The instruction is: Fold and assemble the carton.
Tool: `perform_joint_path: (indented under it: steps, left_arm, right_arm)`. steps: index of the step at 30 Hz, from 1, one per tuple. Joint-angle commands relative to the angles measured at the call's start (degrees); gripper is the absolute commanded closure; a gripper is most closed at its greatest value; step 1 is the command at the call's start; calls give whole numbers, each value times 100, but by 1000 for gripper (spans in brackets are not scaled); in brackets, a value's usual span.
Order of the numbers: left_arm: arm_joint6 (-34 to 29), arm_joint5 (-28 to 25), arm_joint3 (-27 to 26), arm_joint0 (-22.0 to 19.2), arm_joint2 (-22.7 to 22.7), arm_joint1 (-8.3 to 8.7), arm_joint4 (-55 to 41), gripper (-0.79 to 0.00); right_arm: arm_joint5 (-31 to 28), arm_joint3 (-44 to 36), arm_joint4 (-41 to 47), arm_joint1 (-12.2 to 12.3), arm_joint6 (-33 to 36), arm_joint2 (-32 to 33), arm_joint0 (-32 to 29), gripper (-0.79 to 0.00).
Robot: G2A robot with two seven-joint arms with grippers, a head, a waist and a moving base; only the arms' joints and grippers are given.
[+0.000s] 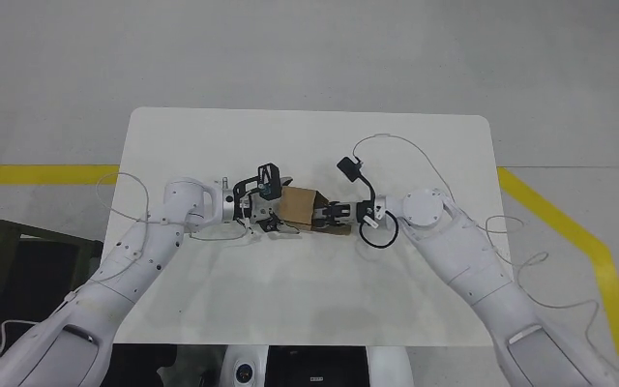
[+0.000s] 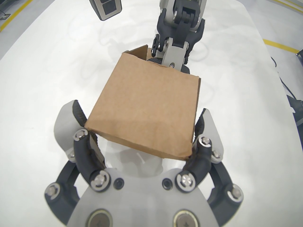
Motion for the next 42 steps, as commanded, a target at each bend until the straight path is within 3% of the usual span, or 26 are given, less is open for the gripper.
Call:
perform_joint_path:
  steps: [1,18,42]
  left_arm:
    - [-9,-9,8,6,-12,-7,-6,-785]
    - [-91,-28,-15,82,-134,-49,-47,-785]
    - [-157,-105,-33,138,-253,-106,18,-785]
  right_arm:
    - [-66,13,-12,-5,6,13,6,0]
    - [93,-644,-209,401,342,1038,-655,0]
    - [10,82,-24,-21,157,144,-48,0]
